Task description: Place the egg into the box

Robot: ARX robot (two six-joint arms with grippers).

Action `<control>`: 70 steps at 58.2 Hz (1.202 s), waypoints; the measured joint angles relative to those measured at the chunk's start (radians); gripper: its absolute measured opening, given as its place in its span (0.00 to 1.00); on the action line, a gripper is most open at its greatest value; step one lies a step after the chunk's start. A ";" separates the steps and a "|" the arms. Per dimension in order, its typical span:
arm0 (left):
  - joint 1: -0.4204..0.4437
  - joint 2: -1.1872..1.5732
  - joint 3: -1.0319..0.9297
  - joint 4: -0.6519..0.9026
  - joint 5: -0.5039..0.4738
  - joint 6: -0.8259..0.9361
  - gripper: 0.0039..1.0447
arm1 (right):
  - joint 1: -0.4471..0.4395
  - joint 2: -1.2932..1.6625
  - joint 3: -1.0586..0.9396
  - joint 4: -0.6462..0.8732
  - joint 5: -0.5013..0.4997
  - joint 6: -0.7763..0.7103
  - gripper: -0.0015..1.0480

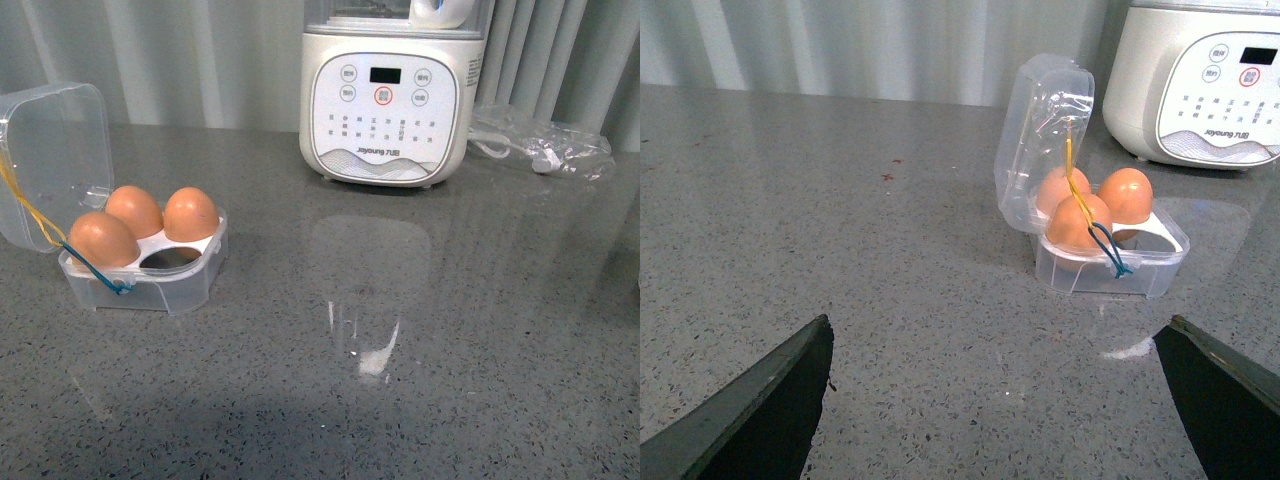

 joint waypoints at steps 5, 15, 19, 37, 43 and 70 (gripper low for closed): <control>0.000 0.000 0.000 0.000 0.000 0.000 0.94 | -0.006 0.015 -0.010 0.005 -0.008 -0.003 0.93; 0.000 0.000 0.000 0.000 0.000 0.000 0.94 | -0.018 0.050 -0.027 0.021 -0.017 -0.016 0.93; 0.000 0.000 0.000 0.000 0.000 0.000 0.94 | -0.019 0.053 -0.028 0.024 -0.019 -0.021 0.93; 0.000 0.000 0.000 0.000 0.000 0.000 0.94 | -0.019 0.053 -0.028 0.029 -0.018 -0.040 0.65; 0.000 0.000 0.000 0.000 0.000 0.000 0.94 | -0.018 0.053 -0.029 0.030 -0.021 -0.045 0.51; 0.000 0.000 0.000 0.000 0.000 0.000 0.94 | 0.014 -0.054 -0.036 -0.014 -0.027 -0.055 0.40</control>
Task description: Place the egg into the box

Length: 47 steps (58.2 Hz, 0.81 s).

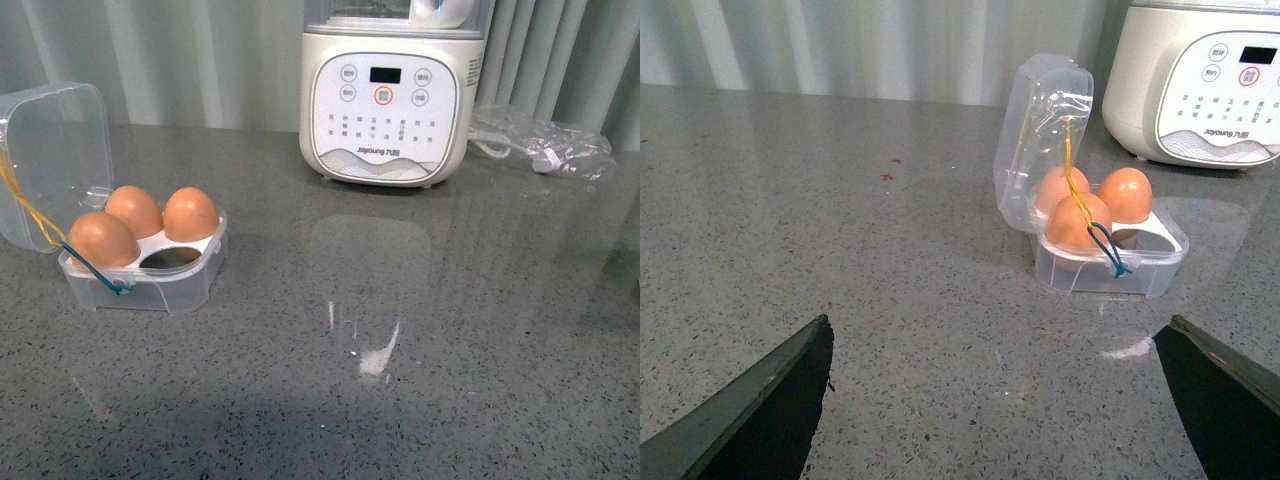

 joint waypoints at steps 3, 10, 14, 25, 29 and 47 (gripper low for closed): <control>0.000 0.000 0.000 0.000 0.000 0.000 0.94 | 0.019 -0.031 0.006 -0.009 -0.007 0.004 0.40; 0.000 0.000 0.000 0.000 0.000 0.000 0.94 | 0.077 -0.066 0.050 -0.027 -0.009 0.015 0.40; 0.000 0.000 0.000 0.000 0.000 0.000 0.94 | 0.126 -0.061 0.093 -0.026 -0.012 0.023 0.40; 0.000 0.000 0.000 0.000 0.000 0.000 0.94 | 0.299 0.071 0.242 0.002 -0.065 0.085 0.40; 0.000 0.000 0.000 0.000 0.000 0.000 0.94 | 0.368 0.143 0.303 0.002 -0.082 0.102 0.40; 0.000 0.000 0.000 0.000 0.000 0.000 0.94 | 0.587 0.341 0.469 -0.029 -0.132 0.125 0.40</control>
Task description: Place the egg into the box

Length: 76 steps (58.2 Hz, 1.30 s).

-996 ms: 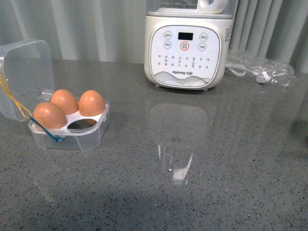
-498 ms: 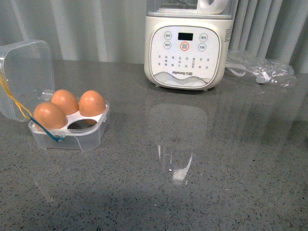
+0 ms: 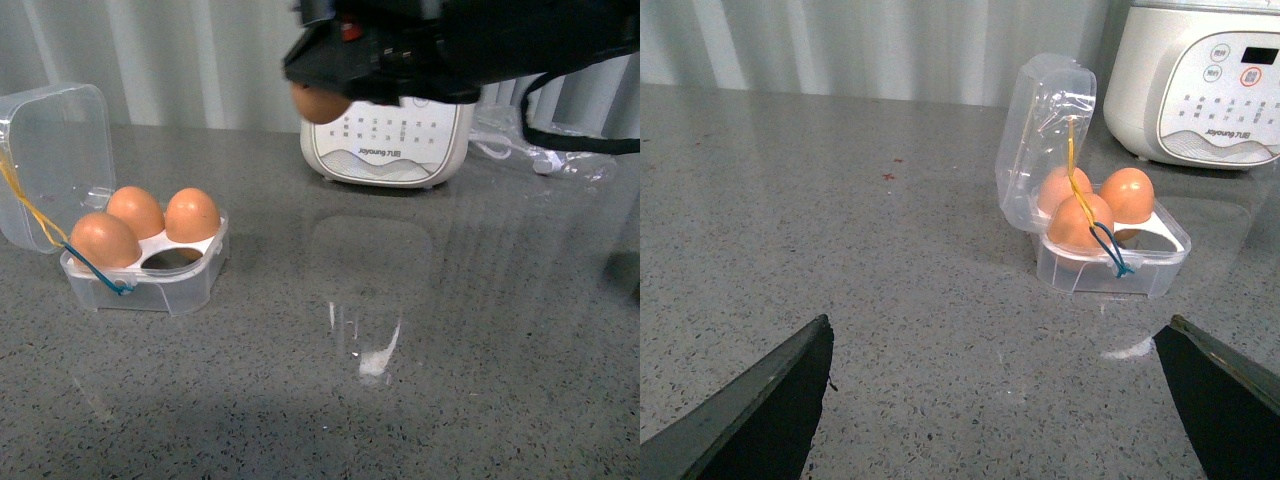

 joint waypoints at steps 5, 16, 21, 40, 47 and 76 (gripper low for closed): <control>0.000 0.000 0.000 0.000 0.000 0.000 0.94 | 0.042 0.024 0.014 -0.007 -0.026 0.003 0.40; 0.000 0.000 0.000 0.000 0.000 0.000 0.94 | 0.097 0.054 0.021 -0.030 -0.052 -0.021 0.40; 0.000 0.000 0.000 0.000 0.000 0.000 0.94 | 0.108 0.069 0.026 -0.042 -0.054 -0.041 0.40; 0.000 0.000 0.000 0.000 0.000 0.000 0.94 | 0.137 0.140 0.085 -0.076 -0.048 -0.078 0.40; 0.000 0.000 0.000 0.000 0.000 0.000 0.94 | 0.156 0.172 0.126 -0.091 -0.038 -0.085 0.40; 0.000 0.000 0.000 0.000 0.000 0.000 0.94 | 0.197 0.286 0.257 -0.164 0.020 -0.132 0.40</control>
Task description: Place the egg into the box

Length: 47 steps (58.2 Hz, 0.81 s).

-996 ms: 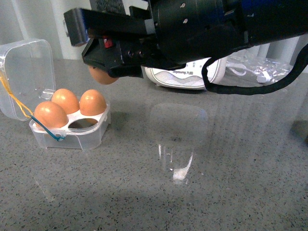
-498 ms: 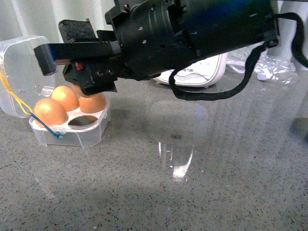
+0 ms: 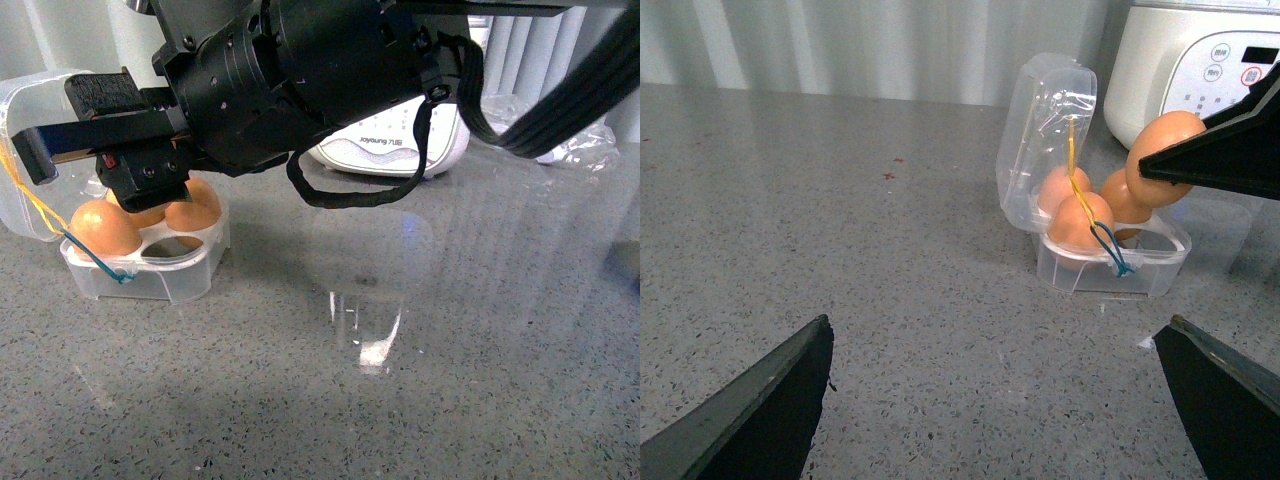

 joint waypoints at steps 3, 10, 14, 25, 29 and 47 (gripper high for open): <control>0.000 0.000 0.000 0.000 0.000 0.000 0.94 | 0.000 0.006 0.005 -0.001 0.004 -0.002 0.40; 0.000 0.000 0.000 0.000 0.000 0.000 0.94 | -0.002 0.016 0.012 -0.004 0.008 -0.010 0.40; 0.000 0.000 0.000 0.000 0.000 0.000 0.94 | -0.003 0.019 0.014 -0.009 0.011 -0.011 0.40; 0.000 0.000 0.000 0.000 0.000 0.000 0.94 | -0.005 0.024 0.014 -0.013 0.011 -0.016 0.43; 0.000 0.000 0.000 0.000 0.000 0.000 0.94 | -0.005 0.025 0.014 -0.013 0.011 -0.016 0.51; 0.000 0.000 0.000 0.000 0.000 0.000 0.94 | -0.019 0.023 0.014 -0.004 0.010 -0.019 0.94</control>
